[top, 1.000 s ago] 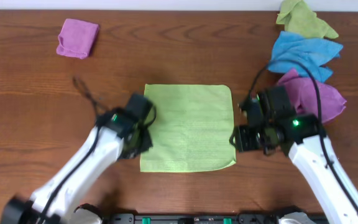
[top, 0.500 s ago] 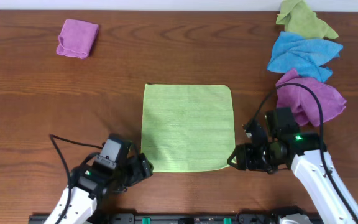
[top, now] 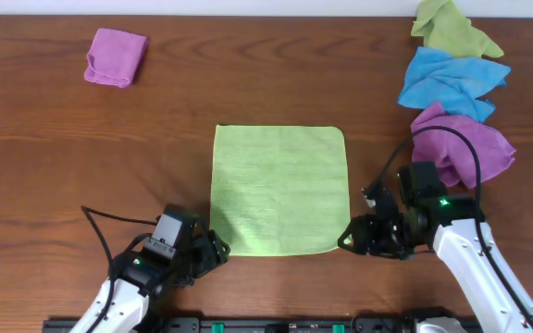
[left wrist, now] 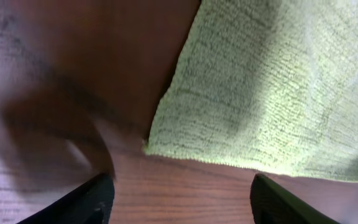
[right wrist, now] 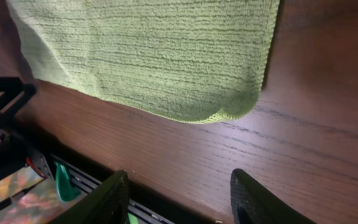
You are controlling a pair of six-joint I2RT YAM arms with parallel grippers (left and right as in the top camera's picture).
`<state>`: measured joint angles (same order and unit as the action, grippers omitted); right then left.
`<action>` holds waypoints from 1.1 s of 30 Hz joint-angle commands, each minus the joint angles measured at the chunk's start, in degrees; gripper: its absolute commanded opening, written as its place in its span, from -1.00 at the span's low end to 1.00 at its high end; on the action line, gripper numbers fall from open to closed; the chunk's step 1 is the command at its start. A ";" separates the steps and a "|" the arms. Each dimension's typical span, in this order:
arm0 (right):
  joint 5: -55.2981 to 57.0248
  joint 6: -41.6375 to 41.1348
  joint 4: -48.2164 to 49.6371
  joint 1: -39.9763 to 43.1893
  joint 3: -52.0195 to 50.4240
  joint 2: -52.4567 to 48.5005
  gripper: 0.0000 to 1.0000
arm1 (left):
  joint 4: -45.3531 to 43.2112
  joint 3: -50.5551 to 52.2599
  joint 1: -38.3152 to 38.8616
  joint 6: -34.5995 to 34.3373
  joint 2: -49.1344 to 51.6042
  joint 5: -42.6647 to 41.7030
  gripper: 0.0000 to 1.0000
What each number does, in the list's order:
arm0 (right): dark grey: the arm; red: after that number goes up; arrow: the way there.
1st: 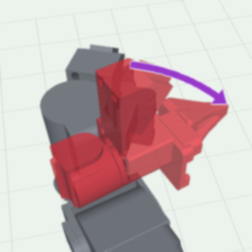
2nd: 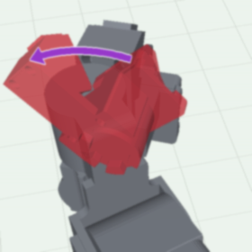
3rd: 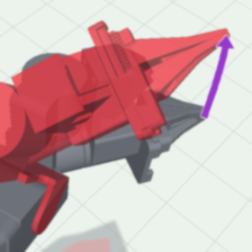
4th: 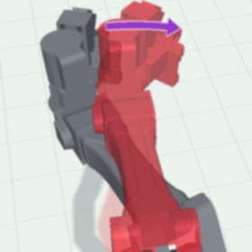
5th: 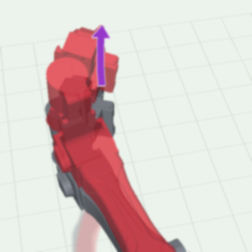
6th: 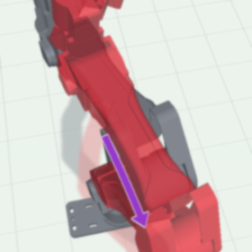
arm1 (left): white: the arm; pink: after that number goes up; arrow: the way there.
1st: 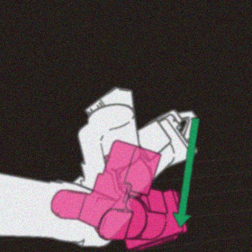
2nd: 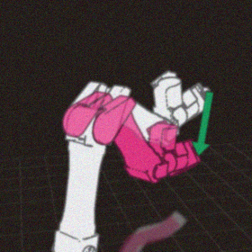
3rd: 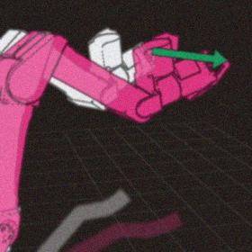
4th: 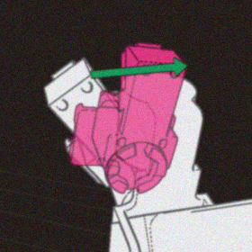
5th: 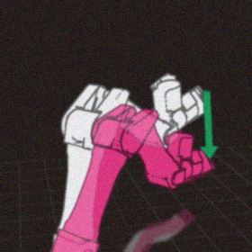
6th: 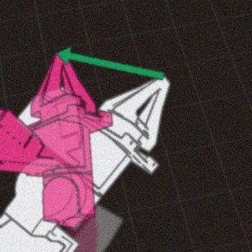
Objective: Fold the cloth
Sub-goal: 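Move both grippers to the cloth's bottom corners and grasp them, then fold the bottom edge up toward the top edge with both grippers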
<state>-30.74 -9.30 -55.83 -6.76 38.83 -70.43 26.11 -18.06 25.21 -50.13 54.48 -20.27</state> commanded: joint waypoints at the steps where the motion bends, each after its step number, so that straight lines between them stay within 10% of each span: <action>1: -1.22 1.27 0.13 0.79 -0.28 -0.09 0.06 | -1.03 0.35 -0.13 1.97 3.50 1.88 0.43; 14: -1.25 1.22 -0.74 0.79 -0.28 -0.09 0.05 | -4.00 0.35 -0.17 10.80 15.06 -1.62 0.39; 29: -1.22 1.27 -1.18 0.74 -0.31 -0.09 -0.10 | -3.45 0.35 -0.17 7.43 15.28 1.22 -0.24; 33: -1.22 1.27 -1.20 0.74 -0.31 -0.09 -0.12 | -3.45 0.35 -0.17 7.26 15.28 1.18 -0.71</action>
<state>-31.29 -8.64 -57.12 -6.76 38.76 -70.46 20.99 -20.88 24.82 -42.35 67.57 -22.50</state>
